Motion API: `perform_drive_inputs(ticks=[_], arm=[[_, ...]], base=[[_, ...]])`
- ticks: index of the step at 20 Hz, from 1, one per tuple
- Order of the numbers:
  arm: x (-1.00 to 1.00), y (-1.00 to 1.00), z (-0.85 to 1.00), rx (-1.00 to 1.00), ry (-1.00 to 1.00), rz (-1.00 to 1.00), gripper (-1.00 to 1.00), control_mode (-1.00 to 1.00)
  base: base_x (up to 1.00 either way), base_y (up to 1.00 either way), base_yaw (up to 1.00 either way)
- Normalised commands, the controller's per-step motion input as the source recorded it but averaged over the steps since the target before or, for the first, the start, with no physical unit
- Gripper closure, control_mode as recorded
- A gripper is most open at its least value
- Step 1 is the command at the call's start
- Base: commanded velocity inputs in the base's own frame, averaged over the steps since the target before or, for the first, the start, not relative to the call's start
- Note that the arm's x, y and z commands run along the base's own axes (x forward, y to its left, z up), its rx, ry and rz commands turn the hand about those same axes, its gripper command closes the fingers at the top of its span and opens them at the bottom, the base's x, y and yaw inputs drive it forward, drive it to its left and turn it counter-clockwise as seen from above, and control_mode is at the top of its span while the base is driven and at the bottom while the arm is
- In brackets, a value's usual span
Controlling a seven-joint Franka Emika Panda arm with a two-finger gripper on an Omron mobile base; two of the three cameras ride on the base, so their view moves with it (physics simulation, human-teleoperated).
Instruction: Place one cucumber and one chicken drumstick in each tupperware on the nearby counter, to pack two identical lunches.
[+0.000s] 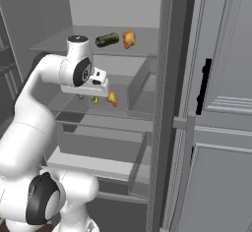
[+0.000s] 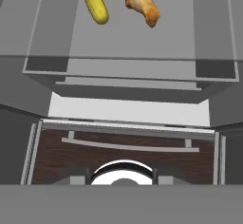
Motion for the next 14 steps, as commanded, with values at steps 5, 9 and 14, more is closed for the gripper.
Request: perform_drive_inputs(ticks=[5, 9, 14], arm=[[-0.04, 0.0, -0.02, -0.01, 0.01, 0.0, -1.0, -1.0], [0.0, 0.01, -0.2, -0.02, 0.01, 0.0, -1.0, -1.0], [0.01, -0.03, -0.39, -0.09, -0.03, 0.0, -1.0, -1.0]], base=[[0.0, 0.0, 0.0], [0.0, 0.0, 0.0], [0.0, 0.0, 0.0]])
